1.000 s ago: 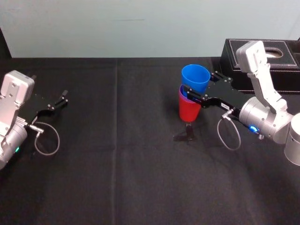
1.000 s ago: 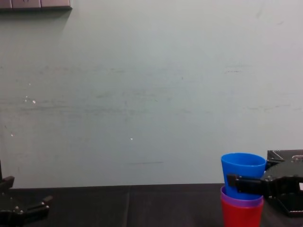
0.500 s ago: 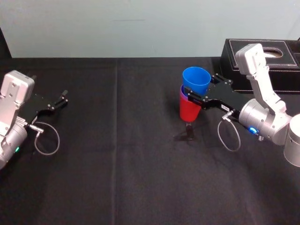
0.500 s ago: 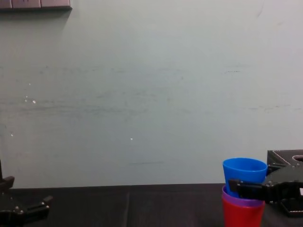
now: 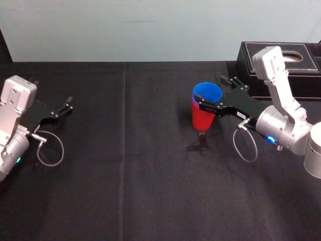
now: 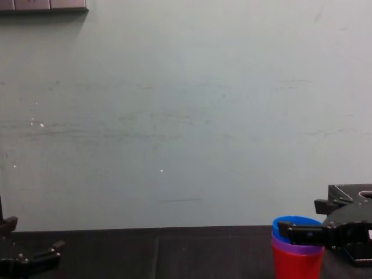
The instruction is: Stack the three plastic cups sequentially using one hand.
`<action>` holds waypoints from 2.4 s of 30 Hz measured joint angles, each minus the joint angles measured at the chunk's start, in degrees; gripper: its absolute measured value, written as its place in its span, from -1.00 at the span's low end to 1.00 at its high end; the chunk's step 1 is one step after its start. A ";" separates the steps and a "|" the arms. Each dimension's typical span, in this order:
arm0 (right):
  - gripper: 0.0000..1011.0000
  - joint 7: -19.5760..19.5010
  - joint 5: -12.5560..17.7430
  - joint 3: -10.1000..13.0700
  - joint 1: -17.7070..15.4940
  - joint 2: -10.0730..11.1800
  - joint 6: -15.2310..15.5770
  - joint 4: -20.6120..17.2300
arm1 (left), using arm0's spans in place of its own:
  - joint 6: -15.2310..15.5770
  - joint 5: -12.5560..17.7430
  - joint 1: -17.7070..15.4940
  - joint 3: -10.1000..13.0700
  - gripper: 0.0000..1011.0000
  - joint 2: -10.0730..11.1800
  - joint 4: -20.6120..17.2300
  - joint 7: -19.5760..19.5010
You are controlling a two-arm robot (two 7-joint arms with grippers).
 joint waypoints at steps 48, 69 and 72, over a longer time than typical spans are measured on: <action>0.98 -15.38 -8.73 10.59 -15.05 -6.43 -17.06 0.87 | 0.00 0.00 0.00 0.00 0.99 0.00 0.00 0.00; 0.98 -15.69 -10.41 10.49 -14.11 -7.07 -19.16 3.29 | 0.00 0.00 0.00 0.00 0.99 0.00 0.00 0.00; 0.98 -15.69 -10.36 10.49 -14.12 -7.06 -19.11 3.25 | 0.00 0.00 0.00 0.00 0.99 0.00 0.00 0.00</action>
